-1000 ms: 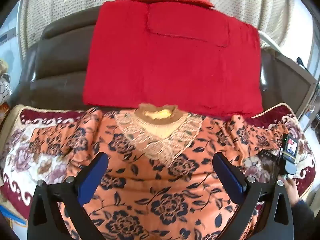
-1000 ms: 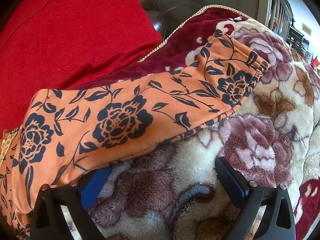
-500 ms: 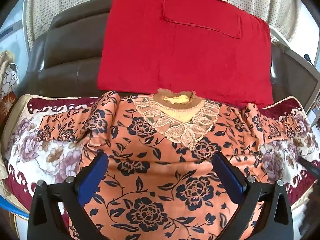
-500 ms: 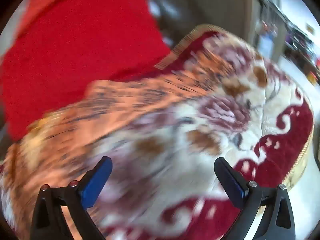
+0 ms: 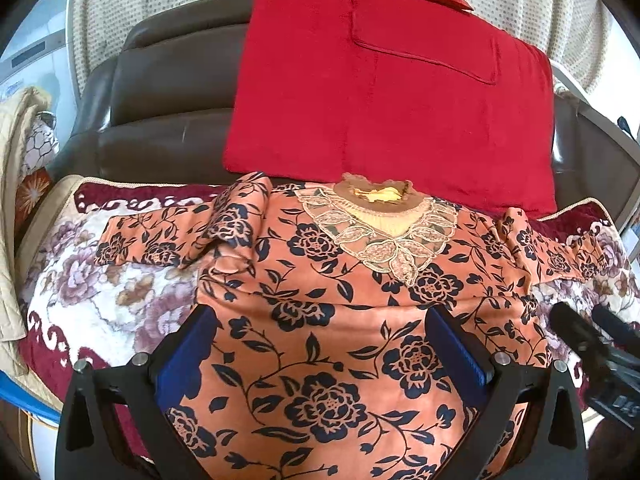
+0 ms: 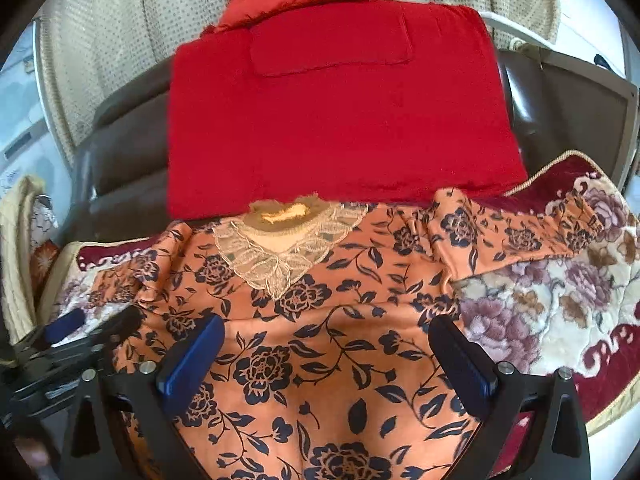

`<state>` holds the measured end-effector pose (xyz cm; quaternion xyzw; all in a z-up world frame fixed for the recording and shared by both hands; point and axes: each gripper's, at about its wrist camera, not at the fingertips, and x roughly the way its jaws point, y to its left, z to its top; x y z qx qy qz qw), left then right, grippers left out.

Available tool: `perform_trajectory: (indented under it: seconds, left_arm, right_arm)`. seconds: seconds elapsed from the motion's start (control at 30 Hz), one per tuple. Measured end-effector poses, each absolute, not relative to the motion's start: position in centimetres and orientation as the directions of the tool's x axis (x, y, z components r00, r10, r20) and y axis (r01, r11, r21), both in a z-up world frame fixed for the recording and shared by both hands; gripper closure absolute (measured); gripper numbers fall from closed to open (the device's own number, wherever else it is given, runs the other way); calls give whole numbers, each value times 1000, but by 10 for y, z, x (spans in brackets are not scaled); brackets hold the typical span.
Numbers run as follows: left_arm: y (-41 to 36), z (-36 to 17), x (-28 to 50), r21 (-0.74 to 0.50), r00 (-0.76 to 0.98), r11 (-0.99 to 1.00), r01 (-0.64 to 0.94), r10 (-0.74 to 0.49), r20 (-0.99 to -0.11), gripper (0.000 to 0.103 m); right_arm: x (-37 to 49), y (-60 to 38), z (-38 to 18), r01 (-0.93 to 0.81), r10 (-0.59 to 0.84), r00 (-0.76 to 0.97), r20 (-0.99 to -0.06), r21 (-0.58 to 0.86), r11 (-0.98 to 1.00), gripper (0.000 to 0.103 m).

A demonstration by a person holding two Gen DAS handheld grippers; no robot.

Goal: Fold small clothes

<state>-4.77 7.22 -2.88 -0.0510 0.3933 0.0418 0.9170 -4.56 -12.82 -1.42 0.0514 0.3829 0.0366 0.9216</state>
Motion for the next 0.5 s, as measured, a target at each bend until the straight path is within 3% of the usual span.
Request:
perform_trajectory:
  seconds: [0.5]
  left_arm:
    - [72,-35,-55,-69,679,991,-115,28,-733,0]
  right_arm:
    - [-44,-128,-26,-11,67,695,-716,83,997,0]
